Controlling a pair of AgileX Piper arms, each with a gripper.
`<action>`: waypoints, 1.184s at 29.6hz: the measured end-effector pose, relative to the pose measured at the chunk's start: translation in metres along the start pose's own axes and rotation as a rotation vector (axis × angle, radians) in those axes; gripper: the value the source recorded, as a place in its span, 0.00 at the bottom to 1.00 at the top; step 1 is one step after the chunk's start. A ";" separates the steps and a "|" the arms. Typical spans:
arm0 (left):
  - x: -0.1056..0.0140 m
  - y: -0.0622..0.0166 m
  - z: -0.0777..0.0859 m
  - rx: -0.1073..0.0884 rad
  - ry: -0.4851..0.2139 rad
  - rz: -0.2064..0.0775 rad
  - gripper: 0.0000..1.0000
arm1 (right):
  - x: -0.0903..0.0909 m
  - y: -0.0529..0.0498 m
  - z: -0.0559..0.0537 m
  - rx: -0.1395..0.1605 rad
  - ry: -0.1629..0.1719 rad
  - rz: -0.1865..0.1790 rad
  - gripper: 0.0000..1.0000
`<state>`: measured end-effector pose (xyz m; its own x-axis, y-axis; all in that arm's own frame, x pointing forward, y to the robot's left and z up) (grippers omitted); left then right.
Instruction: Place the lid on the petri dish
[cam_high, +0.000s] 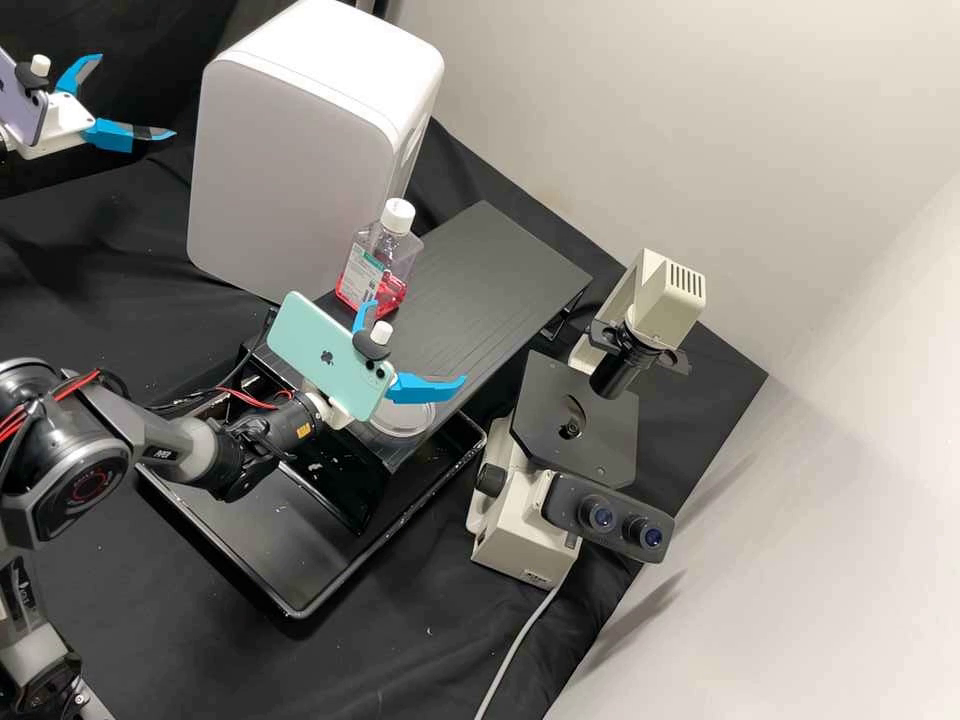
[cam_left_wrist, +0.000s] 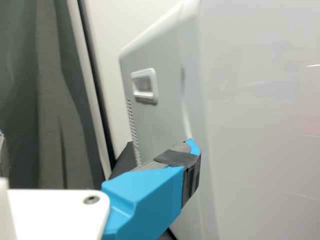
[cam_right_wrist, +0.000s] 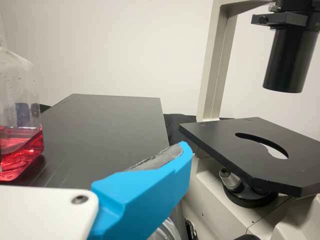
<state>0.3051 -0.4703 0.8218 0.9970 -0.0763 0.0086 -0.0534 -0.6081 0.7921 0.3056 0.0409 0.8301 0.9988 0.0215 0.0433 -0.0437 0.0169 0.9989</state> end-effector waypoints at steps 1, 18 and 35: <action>0.000 -0.0005 0.004 -0.001 -0.013 -0.002 1.00 | 0.000 0.000 0.000 0.000 0.000 0.000 1.00; -0.037 -0.0333 0.061 -0.059 -0.337 -0.042 1.00 | 0.000 0.000 0.000 0.000 0.000 0.000 1.00; -0.096 -0.0514 0.086 -0.010 -0.599 -0.175 1.00 | 0.000 0.000 0.000 0.000 0.000 0.000 1.00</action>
<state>0.2073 -0.4999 0.7277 0.7864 -0.4080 -0.4638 0.1119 -0.6444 0.7564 0.3056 0.0409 0.8301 0.9988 0.0215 0.0433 -0.0437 0.0169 0.9989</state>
